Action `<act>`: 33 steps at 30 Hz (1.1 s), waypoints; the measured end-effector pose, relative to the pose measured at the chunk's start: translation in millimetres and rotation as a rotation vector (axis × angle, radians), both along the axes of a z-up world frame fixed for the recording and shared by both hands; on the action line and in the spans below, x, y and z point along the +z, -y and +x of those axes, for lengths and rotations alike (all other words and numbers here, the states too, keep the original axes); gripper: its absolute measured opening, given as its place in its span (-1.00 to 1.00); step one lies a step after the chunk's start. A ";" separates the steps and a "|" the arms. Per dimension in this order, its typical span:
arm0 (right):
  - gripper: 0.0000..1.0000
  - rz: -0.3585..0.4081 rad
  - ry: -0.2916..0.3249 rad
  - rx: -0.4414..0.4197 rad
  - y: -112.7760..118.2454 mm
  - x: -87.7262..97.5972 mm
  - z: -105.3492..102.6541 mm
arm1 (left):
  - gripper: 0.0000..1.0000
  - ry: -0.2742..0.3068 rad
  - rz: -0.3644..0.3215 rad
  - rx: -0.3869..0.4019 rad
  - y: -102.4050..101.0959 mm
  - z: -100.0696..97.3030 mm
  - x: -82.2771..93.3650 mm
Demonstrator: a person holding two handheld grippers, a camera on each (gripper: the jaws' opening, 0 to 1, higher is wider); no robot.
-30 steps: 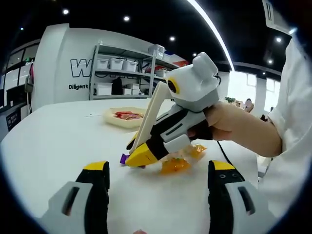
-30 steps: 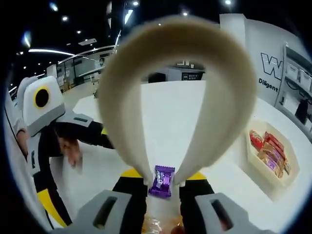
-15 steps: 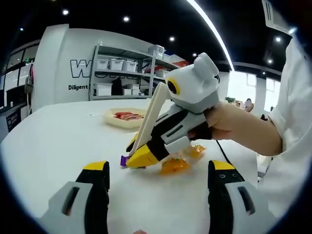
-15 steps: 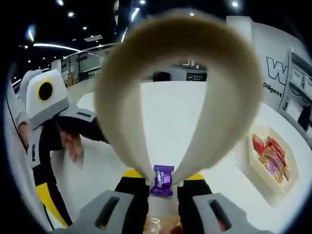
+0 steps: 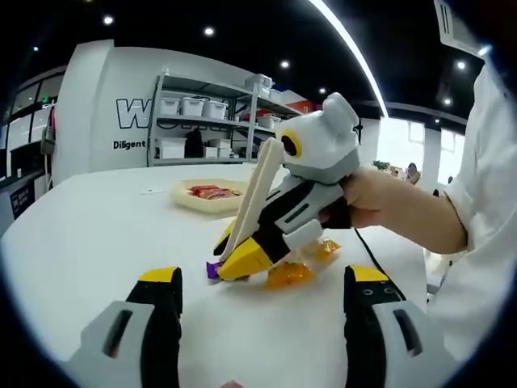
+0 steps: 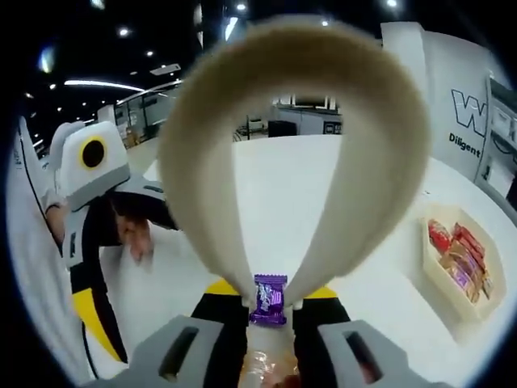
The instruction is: Place the target food into the container with the food tongs after gripping and lifting it, then release it inside without dropping or visibly crushing the food.
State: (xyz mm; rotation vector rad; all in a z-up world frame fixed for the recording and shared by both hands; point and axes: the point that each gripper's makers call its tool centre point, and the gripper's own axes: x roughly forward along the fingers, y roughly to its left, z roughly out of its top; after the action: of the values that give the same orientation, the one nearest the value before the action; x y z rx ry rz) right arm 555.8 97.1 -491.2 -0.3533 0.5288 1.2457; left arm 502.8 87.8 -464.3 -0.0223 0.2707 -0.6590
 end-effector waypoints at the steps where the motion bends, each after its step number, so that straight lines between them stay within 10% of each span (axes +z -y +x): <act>1: -0.71 0.000 -0.002 0.000 0.9 0.1 0.5 | 0.62 0.000 0.001 0.000 0.1 0.0 -0.2; 33: -0.71 -0.036 0.027 0.122 55.8 37.2 27.2 | 0.62 0.004 0.021 -0.022 9.2 2.2 2.7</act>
State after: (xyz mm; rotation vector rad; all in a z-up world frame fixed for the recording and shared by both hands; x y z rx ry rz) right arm 583.1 41.3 -454.1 -0.4377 0.5130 1.3480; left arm 504.9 78.5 -461.6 0.0016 0.2744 -0.6784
